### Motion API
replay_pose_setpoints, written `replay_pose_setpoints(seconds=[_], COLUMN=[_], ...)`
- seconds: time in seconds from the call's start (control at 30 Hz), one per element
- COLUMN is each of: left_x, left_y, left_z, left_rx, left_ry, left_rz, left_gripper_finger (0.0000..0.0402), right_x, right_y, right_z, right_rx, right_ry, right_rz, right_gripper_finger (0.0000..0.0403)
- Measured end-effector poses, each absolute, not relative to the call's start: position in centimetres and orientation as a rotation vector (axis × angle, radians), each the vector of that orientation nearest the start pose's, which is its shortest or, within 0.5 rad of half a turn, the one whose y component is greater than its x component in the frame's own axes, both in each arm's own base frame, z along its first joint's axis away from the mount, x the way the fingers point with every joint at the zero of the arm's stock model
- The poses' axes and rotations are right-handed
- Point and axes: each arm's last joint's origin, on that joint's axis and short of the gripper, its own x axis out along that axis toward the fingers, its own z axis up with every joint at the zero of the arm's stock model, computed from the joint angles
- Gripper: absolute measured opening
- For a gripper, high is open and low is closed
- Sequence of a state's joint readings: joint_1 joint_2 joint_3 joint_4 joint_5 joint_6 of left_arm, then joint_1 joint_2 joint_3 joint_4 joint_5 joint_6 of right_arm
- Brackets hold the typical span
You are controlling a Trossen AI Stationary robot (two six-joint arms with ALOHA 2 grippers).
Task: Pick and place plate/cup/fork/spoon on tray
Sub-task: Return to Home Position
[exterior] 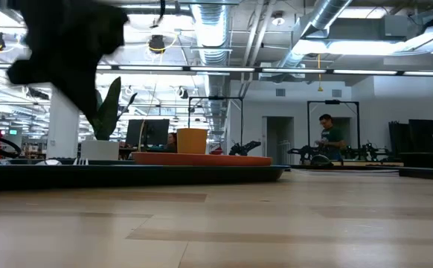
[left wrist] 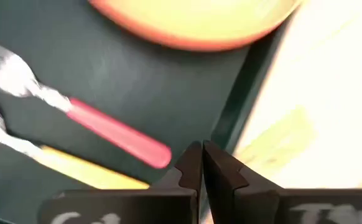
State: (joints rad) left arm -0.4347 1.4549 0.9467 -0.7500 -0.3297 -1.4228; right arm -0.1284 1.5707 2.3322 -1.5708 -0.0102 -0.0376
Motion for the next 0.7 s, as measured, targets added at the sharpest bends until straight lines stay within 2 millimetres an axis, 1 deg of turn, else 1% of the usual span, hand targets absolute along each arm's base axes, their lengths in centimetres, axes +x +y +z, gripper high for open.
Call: replay_pose_setpoints(seconds=[0.1,0.2,0.23,0.33,0.43,0.5,0.57,0.63,0.7], left_x=[23.8,23.2,22.9,21.5,20.0,18.8,17.8,16.8,15.8], left_y=[-9.6,-9.1,-8.9,-8.4,-7.7,-7.2,-6.6,-6.0,-5.5], left_z=[24.9,30.0,31.8,36.5,40.1,41.7,42.9,43.8,44.3], left_rx=[-0.731,-0.640,-0.606,-0.498,-0.461,-0.428,-0.439,-0.413,-0.349], left_ry=[0.830,0.658,0.601,0.483,0.363,0.318,0.262,0.191,0.159], left_rz=[0.665,0.544,0.496,0.352,0.262,0.229,0.225,0.261,0.267], left_gripper_finger=[0.0000,0.0000,0.0000,0.0000,0.0000,0.0000,0.0000,0.0000,0.0000], right_x=[22.1,21.8,21.3,19.6,17.2,15.5,13.7,11.7,9.5], right_y=[-2.7,-2.6,-2.5,-2.3,-2.4,-2.7,-2.8,-2.6,-2.1], right_z=[51.2,52.1,52.4,53.1,53.3,53.6,53.9,53.8,53.5], right_rx=[-0.009,-0.041,-0.056,-0.105,-0.115,-0.115,-0.062,-0.082,-0.100], right_ry=[0.784,0.695,0.670,0.641,0.672,0.675,0.634,0.625,0.591], right_rz=[-0.021,0.022,0.026,0.036,-0.030,-0.119,-0.210,-0.200,-0.168], right_gripper_finger=[0.0123,0.0123,0.0123,0.0123,0.0123,0.0123,0.0123,0.0123,0.0123])
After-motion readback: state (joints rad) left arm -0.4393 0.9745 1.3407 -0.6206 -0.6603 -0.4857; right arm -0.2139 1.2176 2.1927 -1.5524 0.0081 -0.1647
